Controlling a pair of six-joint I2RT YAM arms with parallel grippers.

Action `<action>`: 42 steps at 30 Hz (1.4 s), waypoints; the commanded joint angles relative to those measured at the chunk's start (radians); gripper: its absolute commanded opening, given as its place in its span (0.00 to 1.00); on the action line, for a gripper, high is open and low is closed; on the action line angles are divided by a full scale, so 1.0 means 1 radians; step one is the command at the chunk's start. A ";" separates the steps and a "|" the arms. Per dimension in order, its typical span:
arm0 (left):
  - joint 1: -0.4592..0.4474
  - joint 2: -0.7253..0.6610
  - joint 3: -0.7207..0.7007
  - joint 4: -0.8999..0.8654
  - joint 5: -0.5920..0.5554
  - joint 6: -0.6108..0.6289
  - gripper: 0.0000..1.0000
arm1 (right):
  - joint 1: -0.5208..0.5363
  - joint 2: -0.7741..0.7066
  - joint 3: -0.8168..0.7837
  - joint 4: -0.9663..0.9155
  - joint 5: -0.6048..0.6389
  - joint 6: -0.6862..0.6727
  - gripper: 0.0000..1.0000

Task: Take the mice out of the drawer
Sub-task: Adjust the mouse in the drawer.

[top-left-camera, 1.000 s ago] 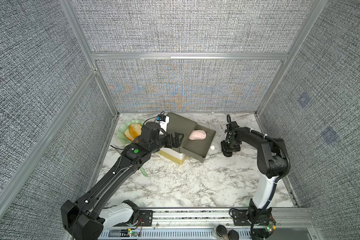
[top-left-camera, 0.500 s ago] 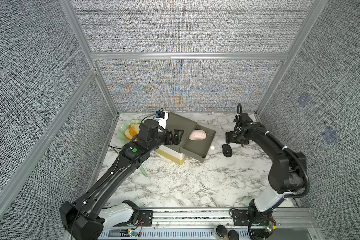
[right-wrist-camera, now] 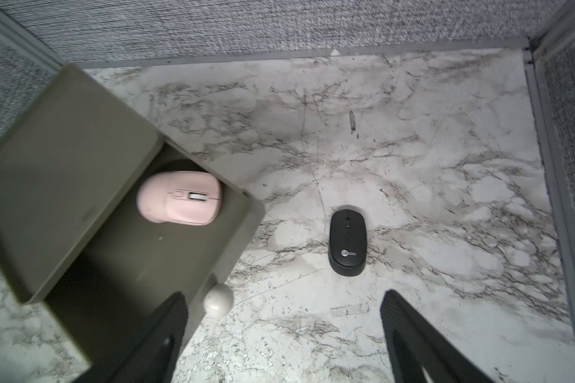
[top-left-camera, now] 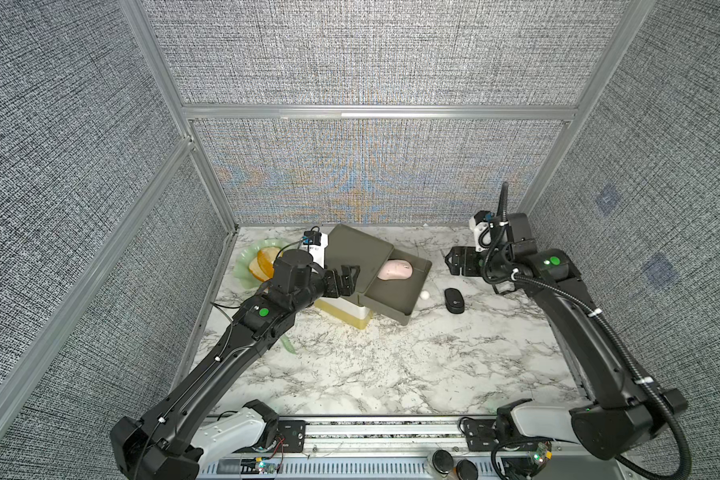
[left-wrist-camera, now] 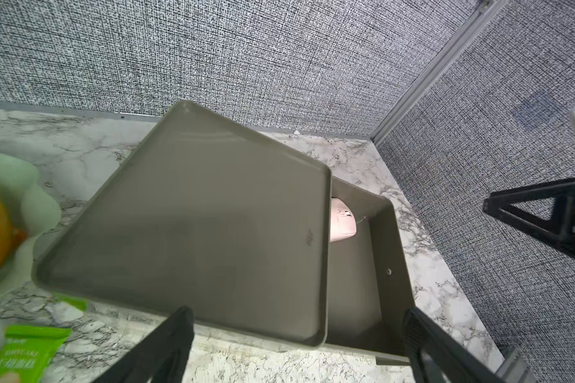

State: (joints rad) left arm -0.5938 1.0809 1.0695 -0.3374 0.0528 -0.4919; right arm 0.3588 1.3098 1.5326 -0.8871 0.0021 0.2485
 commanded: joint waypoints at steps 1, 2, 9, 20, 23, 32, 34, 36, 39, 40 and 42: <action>0.002 -0.017 -0.031 0.036 -0.024 -0.049 1.00 | 0.087 0.000 0.042 -0.020 -0.070 -0.033 0.89; 0.002 -0.022 -0.043 0.044 -0.024 -0.060 0.99 | 0.105 0.007 0.049 -0.013 -0.098 -0.047 0.89; 0.002 -0.029 -0.092 0.070 -0.045 -0.103 1.00 | 0.189 0.156 0.136 -0.023 -0.127 -0.125 0.88; 0.005 -0.014 -0.125 0.116 -0.053 -0.140 1.00 | 0.156 0.328 0.184 0.015 -0.160 -0.214 0.77; 0.008 -0.009 -0.134 0.126 -0.055 -0.143 0.99 | 0.147 0.351 0.179 0.039 -0.157 -0.204 0.72; 0.014 0.018 -0.133 0.142 -0.054 -0.147 1.00 | 0.147 0.437 0.216 0.040 -0.122 -0.155 0.58; 0.014 0.021 -0.132 0.145 -0.053 -0.148 0.99 | 0.146 0.455 0.226 0.033 -0.130 -0.154 0.55; 0.015 0.023 -0.132 0.147 -0.056 -0.148 1.00 | 0.146 0.464 0.232 0.040 -0.124 -0.141 0.52; 0.018 0.030 -0.132 0.148 -0.057 -0.147 0.99 | 0.145 0.483 0.239 0.045 -0.123 -0.118 0.47; 0.019 0.032 -0.132 0.148 -0.054 -0.148 0.99 | 0.144 0.488 0.241 0.048 -0.117 -0.106 0.45; 0.019 0.035 -0.134 0.153 -0.053 -0.148 1.00 | 0.144 0.498 0.245 0.056 -0.107 -0.084 0.40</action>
State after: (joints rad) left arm -0.5766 1.1126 0.9348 -0.2123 -0.0002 -0.6407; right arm 0.5041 1.8004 1.7695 -0.8478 -0.1268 0.1226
